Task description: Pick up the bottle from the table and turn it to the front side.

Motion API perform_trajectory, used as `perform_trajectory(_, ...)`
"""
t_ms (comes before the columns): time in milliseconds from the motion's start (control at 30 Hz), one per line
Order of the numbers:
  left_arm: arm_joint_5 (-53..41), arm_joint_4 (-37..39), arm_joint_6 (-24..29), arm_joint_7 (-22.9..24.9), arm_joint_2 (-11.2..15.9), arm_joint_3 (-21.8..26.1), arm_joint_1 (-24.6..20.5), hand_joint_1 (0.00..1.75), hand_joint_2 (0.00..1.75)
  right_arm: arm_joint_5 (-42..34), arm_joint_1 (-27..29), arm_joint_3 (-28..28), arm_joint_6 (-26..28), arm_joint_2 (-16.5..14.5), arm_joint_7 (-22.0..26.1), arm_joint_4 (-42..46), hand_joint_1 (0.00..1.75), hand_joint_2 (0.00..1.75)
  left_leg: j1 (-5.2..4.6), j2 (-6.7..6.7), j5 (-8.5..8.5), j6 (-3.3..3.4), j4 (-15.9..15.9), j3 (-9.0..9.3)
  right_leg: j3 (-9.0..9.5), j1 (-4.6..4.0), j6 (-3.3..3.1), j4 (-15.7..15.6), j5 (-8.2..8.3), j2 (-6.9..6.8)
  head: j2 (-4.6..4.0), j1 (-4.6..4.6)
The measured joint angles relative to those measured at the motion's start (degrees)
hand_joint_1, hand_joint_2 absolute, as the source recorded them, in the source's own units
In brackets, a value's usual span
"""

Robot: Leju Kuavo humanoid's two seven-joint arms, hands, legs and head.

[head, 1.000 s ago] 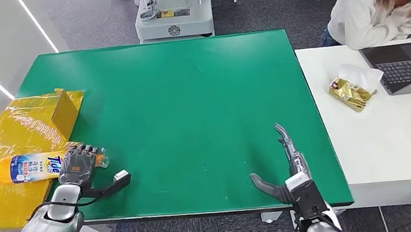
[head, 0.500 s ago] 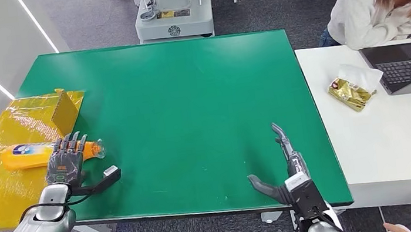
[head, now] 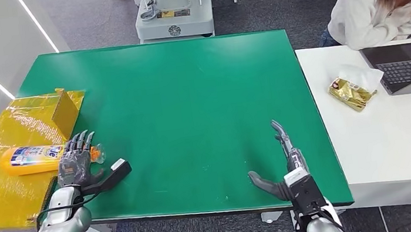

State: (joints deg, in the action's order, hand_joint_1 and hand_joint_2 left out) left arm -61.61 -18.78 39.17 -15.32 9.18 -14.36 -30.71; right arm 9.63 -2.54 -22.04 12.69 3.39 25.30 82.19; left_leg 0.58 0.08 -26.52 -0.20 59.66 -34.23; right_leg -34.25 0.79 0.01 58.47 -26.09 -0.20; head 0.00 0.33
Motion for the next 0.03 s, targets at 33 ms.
perform_trajectory(33, 0.72, -0.19, 0.05, -1.27, -0.53, 0.37, 0.0, 0.0, 1.75, -0.03, 0.01, 0.04, 0.17, 0.0, 0.0, -0.01, 0.0, 1.75, 0.0, -0.01, 0.0, 0.0, 0.01, 0.0, 0.0, 0.0, 0.0, -0.01, 0.0, -0.01, 0.0, 0.0)
